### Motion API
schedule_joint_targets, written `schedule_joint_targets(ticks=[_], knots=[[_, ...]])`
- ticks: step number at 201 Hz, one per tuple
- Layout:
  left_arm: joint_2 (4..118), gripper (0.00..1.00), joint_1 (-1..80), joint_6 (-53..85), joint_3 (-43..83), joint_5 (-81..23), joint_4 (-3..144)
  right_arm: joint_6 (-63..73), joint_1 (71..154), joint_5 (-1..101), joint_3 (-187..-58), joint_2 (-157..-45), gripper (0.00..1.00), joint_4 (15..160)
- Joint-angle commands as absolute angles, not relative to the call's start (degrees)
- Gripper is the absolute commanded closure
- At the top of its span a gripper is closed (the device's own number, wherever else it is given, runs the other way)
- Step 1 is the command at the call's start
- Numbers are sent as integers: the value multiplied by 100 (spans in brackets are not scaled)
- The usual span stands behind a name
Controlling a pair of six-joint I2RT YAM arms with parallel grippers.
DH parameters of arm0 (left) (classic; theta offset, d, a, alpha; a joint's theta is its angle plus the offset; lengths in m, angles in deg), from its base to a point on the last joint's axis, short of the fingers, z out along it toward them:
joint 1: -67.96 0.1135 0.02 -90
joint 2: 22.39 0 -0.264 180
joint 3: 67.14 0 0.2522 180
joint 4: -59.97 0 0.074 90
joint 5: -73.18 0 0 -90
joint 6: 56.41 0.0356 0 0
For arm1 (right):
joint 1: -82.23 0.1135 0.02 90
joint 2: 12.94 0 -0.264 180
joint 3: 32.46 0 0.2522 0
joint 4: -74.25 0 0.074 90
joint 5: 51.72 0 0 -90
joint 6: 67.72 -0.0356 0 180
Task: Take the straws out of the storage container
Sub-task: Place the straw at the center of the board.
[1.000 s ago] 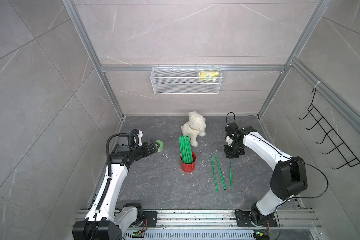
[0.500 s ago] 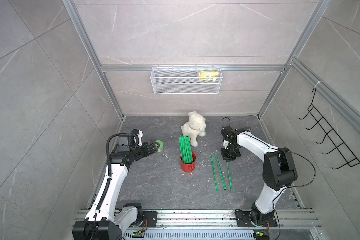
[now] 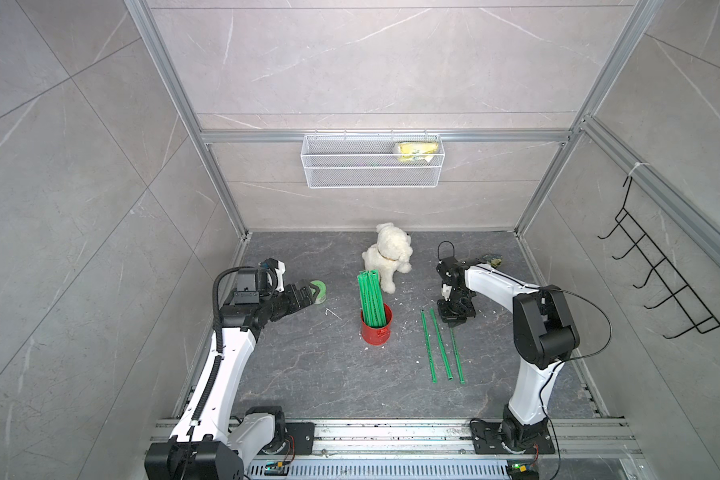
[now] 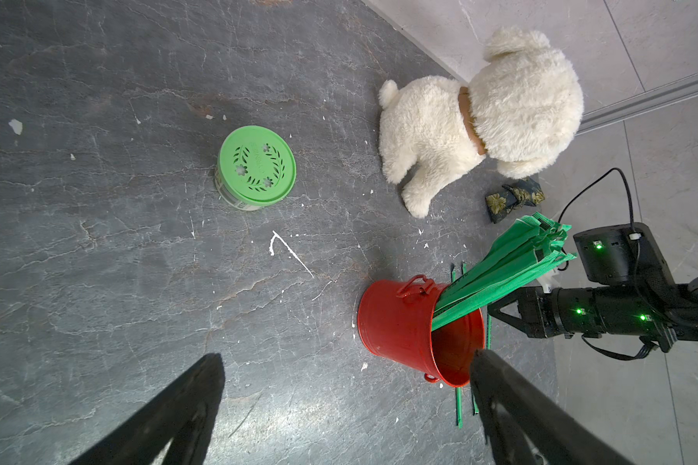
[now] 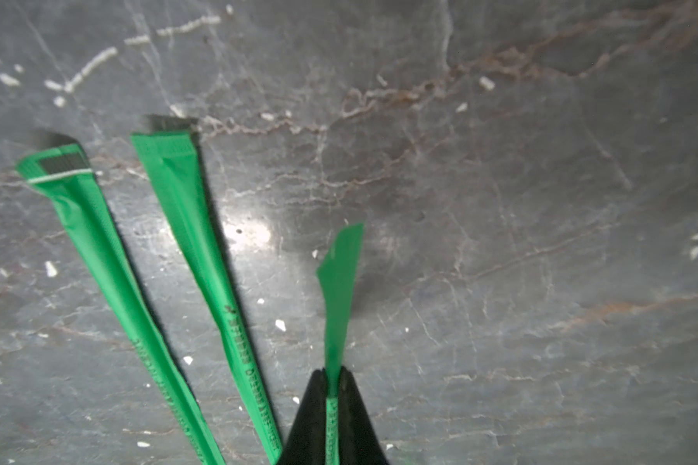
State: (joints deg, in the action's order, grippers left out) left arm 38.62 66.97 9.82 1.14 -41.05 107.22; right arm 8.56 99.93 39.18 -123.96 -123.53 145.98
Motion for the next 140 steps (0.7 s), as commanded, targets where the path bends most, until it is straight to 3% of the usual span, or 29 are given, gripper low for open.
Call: schedule_joint_targets(ticks=[1, 86, 140], knots=[[3869, 0, 6696, 1125, 358, -4212, 10805, 765, 9973, 3944, -12542, -12472, 88, 14540], [3887, 0, 6691, 1131, 360, -4215, 10818, 766, 9972, 3990, -12599, -12436, 79, 14513], [3900, 0, 6691, 1121, 358, -4212, 10818, 836, 10030, 4467, -12102, -11021, 77, 14144]])
